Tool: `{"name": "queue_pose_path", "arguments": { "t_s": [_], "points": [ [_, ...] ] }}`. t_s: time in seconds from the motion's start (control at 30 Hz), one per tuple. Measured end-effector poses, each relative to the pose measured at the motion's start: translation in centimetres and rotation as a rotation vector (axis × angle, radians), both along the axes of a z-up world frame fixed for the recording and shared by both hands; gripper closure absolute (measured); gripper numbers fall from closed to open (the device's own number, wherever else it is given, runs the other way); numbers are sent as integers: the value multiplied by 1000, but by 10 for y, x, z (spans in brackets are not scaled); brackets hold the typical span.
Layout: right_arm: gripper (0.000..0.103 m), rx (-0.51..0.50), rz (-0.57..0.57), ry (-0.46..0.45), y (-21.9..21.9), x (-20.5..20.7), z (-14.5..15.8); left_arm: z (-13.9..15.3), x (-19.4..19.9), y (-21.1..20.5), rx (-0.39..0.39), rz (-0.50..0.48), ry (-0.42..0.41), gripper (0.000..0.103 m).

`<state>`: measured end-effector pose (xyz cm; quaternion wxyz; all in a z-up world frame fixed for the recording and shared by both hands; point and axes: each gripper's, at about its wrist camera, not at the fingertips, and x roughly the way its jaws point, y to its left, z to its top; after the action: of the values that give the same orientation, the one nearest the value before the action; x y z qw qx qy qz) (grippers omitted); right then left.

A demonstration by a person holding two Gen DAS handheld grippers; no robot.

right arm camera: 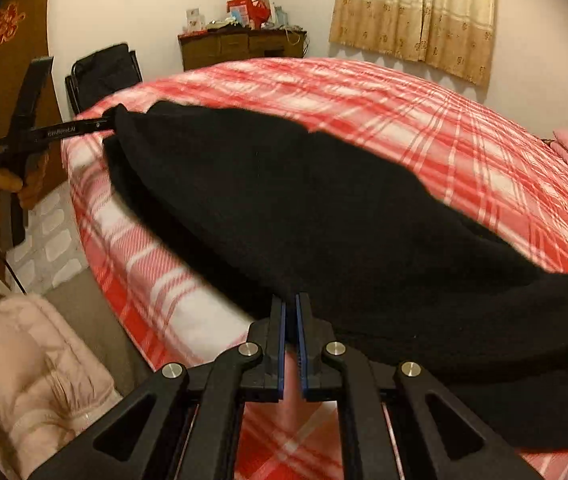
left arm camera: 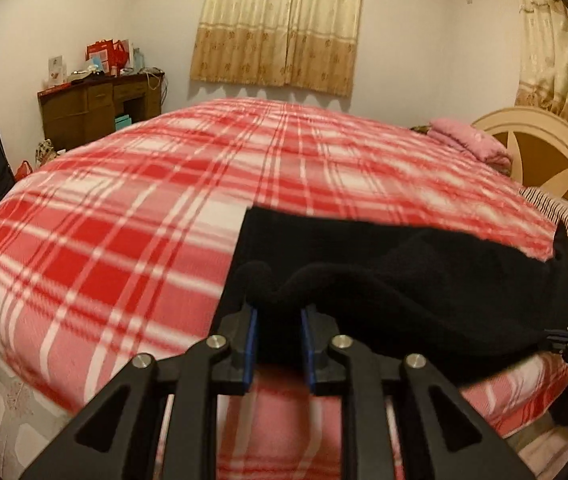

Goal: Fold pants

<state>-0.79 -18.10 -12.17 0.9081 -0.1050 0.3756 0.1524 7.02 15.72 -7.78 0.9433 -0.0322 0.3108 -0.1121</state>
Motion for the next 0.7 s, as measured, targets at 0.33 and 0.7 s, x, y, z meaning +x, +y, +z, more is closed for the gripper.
{"name": "queue_pose_path", "arguments": {
  "t_s": [0.33, 0.7],
  "points": [
    [84, -64, 24, -13, 10, -10, -3, -15, -24, 30, 78, 83, 53, 69],
    [37, 352, 42, -61, -29, 36, 87, 50, -7, -18, 53, 59, -88, 41]
  ]
}}
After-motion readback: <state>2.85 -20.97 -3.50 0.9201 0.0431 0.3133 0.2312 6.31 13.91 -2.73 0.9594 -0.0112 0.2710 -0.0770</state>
